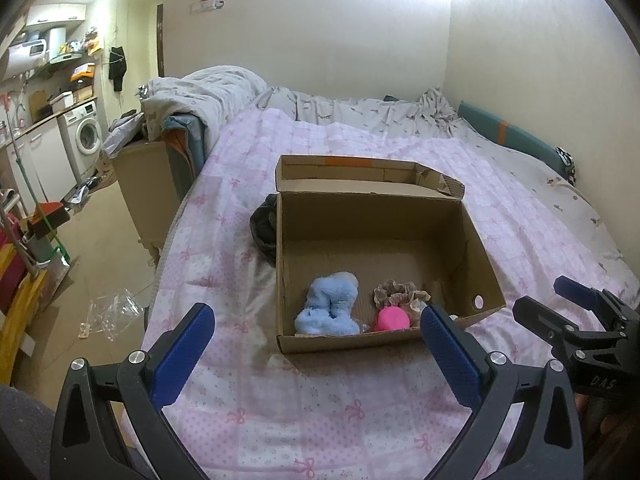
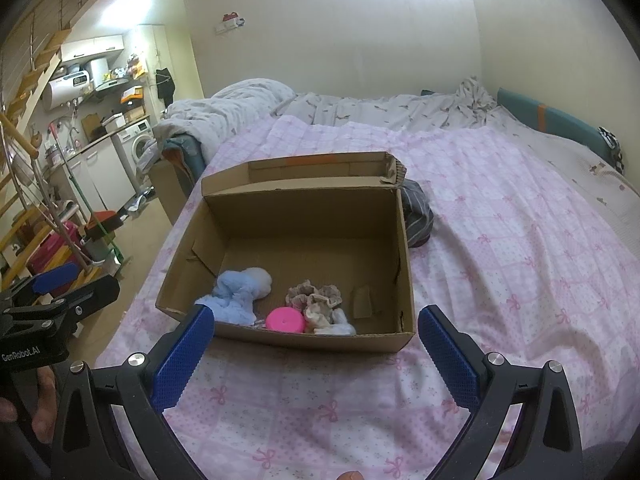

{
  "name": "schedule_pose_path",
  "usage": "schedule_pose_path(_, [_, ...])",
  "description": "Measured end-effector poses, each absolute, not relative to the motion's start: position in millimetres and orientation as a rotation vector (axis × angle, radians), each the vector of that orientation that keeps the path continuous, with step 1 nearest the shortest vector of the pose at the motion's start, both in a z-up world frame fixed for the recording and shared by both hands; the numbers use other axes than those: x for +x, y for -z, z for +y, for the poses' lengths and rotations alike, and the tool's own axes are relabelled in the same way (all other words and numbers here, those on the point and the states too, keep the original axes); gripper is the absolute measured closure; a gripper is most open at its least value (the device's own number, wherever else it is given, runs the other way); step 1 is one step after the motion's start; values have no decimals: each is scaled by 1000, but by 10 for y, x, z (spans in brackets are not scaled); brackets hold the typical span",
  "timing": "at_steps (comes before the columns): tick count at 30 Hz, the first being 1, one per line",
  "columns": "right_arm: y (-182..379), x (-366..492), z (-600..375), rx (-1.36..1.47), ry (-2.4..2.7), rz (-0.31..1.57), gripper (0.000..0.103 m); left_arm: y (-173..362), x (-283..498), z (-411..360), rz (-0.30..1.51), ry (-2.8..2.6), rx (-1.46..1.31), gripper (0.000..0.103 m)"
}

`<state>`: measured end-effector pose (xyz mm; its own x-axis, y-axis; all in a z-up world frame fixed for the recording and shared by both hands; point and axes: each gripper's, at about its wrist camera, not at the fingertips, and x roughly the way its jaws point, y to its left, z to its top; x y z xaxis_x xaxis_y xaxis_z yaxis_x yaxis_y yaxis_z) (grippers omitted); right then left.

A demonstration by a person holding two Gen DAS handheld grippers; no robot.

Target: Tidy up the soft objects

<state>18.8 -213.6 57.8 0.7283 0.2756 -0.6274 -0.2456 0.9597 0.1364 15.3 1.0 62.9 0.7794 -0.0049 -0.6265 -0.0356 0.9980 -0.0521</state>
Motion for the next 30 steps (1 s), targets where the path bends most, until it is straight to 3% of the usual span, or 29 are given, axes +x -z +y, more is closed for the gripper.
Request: schedule_pose_path(30, [-561, 197, -2172, 54, -282, 691, 0, -599, 149, 1, 691, -17, -39, 0])
